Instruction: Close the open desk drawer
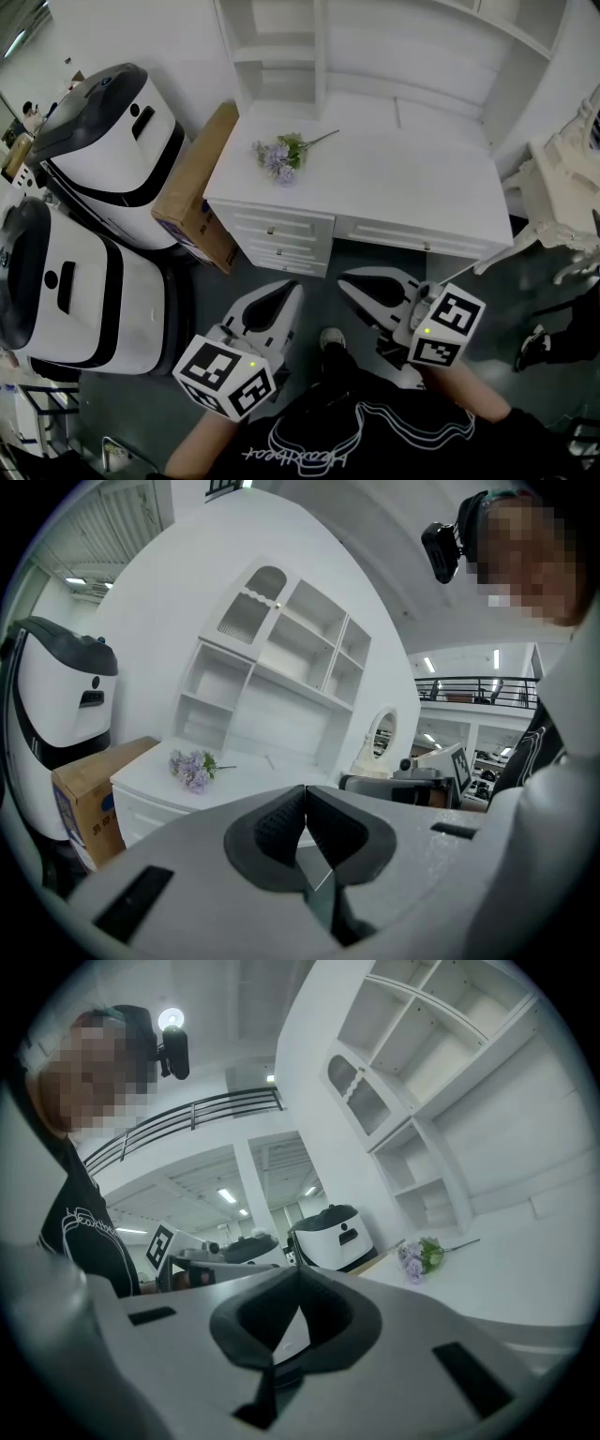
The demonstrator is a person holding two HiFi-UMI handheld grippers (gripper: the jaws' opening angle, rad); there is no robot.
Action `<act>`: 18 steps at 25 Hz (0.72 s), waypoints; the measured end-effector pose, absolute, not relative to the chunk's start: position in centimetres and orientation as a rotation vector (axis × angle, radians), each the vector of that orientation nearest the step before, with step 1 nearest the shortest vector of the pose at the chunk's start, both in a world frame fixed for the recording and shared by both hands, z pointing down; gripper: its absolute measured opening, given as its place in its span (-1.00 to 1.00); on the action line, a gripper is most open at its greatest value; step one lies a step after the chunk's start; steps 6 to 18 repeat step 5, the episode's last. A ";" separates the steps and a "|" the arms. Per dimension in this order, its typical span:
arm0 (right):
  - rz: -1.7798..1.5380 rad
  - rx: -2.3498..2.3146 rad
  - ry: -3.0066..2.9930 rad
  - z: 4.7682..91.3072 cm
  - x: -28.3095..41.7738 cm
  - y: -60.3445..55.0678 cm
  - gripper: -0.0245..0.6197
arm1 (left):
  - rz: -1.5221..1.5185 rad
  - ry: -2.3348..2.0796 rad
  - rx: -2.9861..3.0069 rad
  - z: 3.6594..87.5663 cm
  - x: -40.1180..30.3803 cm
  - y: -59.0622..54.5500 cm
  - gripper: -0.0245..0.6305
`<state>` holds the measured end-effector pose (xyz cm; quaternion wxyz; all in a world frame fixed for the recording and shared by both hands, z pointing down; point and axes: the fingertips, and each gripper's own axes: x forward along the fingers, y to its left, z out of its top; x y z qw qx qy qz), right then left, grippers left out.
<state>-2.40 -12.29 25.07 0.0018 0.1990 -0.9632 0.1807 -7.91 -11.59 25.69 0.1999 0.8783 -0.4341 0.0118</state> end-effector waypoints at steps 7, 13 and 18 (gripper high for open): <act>0.580 0.607 -3.022 25.3 -2.9 -12.8 -0.90 | 0.036 -1.220 2.449 25.9 -8.0 -12.4 -0.91; 0.580 0.607 -3.022 25.3 -2.9 -12.8 -0.90 | 0.036 -1.220 2.449 25.9 -8.0 -12.4 -0.91; 0.580 0.607 -3.022 25.3 -2.9 -12.8 -0.90 | 0.036 -1.220 2.449 25.9 -8.0 -12.4 -0.91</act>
